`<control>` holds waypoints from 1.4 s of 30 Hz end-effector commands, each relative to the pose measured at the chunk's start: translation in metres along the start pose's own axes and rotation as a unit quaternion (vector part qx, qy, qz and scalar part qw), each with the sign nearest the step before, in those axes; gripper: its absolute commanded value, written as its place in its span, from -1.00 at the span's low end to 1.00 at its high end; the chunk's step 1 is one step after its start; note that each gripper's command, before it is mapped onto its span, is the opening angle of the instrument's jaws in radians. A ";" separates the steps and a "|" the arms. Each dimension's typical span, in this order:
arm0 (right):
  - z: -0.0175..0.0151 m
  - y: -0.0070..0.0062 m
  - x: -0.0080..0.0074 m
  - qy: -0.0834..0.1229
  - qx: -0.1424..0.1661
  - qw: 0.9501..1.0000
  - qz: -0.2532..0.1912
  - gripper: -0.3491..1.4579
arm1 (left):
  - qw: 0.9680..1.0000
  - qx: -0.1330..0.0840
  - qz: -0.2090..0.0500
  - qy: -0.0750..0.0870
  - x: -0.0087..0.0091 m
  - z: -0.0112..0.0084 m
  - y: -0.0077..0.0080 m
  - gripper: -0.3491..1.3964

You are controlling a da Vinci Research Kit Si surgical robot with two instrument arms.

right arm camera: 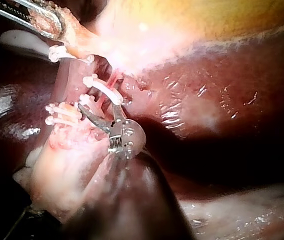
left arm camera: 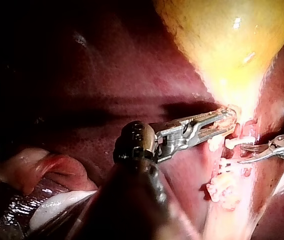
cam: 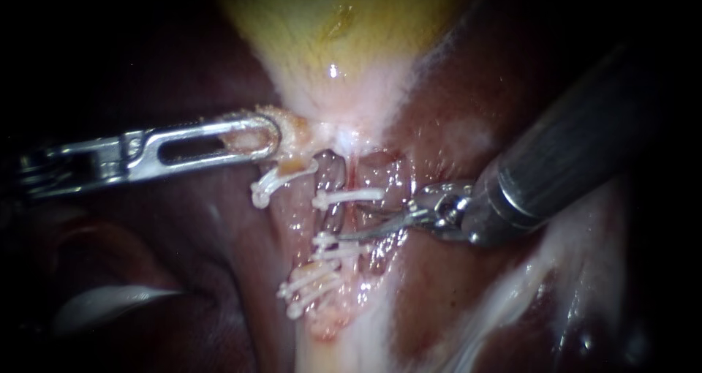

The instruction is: Go to the cutting position right tube

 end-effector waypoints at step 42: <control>0.0011 -0.0010 0.0005 0.088 0.198 0.974 -0.068 0.91 | 1.000 0.000 0.000 0.000 0.0000 0.0001 0.0003 -1.00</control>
